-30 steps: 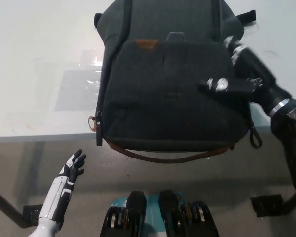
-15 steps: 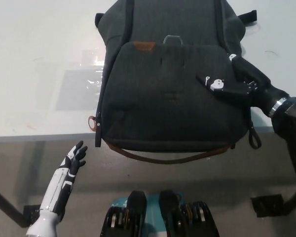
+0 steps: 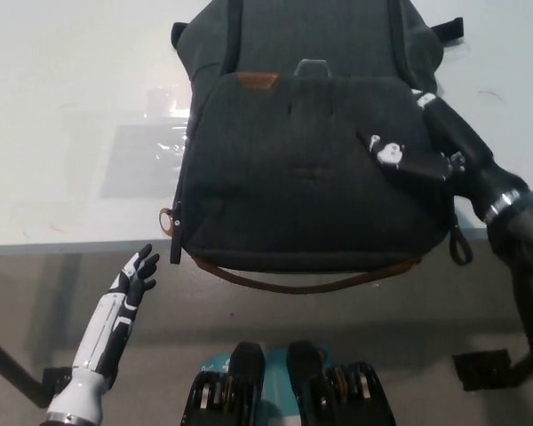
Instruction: A bag is kept in the middle of the table with its flap loosely closed and the robot uses its right hand to adjust it and opens it
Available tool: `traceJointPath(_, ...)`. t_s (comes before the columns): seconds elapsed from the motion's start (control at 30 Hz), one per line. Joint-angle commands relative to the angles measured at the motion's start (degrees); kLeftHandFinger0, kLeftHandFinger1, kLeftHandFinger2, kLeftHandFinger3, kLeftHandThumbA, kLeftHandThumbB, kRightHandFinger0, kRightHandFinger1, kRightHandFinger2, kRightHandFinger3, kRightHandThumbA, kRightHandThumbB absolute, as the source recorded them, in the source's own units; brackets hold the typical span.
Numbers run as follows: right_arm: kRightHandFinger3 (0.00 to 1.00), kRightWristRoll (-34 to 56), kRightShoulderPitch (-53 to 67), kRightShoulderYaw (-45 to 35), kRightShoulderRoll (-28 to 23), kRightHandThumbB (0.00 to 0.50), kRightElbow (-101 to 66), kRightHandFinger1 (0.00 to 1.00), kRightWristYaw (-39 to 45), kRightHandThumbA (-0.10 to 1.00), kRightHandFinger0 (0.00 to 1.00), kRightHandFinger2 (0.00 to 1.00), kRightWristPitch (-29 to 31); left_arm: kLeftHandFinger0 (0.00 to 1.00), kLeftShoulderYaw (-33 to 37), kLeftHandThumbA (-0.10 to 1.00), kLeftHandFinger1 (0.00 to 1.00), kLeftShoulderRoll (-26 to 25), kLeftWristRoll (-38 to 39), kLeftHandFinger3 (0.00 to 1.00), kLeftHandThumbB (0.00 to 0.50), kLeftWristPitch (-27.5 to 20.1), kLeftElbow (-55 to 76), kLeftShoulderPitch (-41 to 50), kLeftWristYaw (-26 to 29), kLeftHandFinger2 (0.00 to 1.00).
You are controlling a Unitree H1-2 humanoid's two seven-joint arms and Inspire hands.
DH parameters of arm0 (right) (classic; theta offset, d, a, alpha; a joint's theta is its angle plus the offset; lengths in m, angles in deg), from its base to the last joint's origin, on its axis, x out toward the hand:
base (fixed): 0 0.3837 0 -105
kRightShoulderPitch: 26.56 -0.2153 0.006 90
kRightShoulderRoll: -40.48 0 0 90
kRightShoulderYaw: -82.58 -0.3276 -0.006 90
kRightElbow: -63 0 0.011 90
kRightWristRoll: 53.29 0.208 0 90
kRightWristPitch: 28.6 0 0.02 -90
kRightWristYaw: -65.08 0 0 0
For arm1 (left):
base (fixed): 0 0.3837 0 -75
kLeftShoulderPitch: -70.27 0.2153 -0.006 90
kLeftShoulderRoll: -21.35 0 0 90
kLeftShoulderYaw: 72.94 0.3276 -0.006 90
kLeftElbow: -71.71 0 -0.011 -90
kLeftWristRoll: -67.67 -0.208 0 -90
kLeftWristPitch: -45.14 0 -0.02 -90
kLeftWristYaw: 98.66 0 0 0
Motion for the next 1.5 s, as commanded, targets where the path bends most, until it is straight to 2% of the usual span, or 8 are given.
traceJointPath(0.0,0.7,-10.9,6.0,2.0,1.9,0.113,-18.4,0.38,-5.3,-0.1,0.01,0.62,7.2,1.0,-0.1,1.0,1.0,-1.3,-0.5,1.0,0.125,-0.7,0.3,-1.6,-0.4,1.0)
traceJointPath(0.43,0.57,-41.3,20.1,9.7,3.7,0.119,-29.7,0.07,-15.3,-0.1,0.0,0.45,34.6,1.0,-0.3,1.0,1.0,-1.5,-0.7,1.0,0.123,-0.7,-0.2,-2.0,-0.3,1.0)
traceJointPath(0.5,0.28,-69.1,19.2,15.1,-0.2,0.276,-25.5,0.0,-41.9,-0.1,0.0,0.12,41.8,1.0,-0.3,1.0,1.0,-1.5,-0.3,1.0,0.127,0.1,0.0,-2.2,-0.5,1.0)
traceJointPath(0.57,0.54,-71.1,19.9,15.8,-2.6,0.296,-25.7,0.41,-42.3,0.47,0.29,0.45,41.8,1.0,-0.2,1.0,1.0,-1.5,-0.5,1.0,0.128,-0.2,-0.2,-2.4,-0.5,1.0)
traceJointPath(0.63,0.32,-71.5,19.8,16.1,-2.8,0.295,-25.6,0.25,-42.8,0.52,0.13,0.25,41.4,1.0,-0.2,1.0,1.0,-1.5,-0.5,1.0,0.128,-0.2,-0.3,-2.4,-0.5,1.0)
traceJointPath(0.67,1.0,-68.2,21.0,16.2,-3.6,0.46,-26.5,1.0,-34.4,0.75,0.78,1.0,39.1,1.0,-0.2,1.0,1.0,-1.6,-0.6,1.0,0.123,-0.3,-0.3,-2.4,-0.5,1.0)
traceJointPath(0.7,1.0,-62.7,23.0,16.1,-4.5,0.492,-27.7,1.0,-21.3,0.82,1.0,1.0,35.4,1.0,-0.3,1.0,1.0,-1.8,-0.7,1.0,0.13,-0.2,-0.3,-2.5,-0.5,1.0)
traceJointPath(1.47,1.0,-47.3,29.0,15.8,-4.8,0.5,-24.3,1.0,-17.5,0.9,1.0,1.0,32.8,1.0,-0.2,1.0,1.0,-2.2,-0.3,1.0,0.147,0.0,-0.9,-5.2,-1.0,1.0)
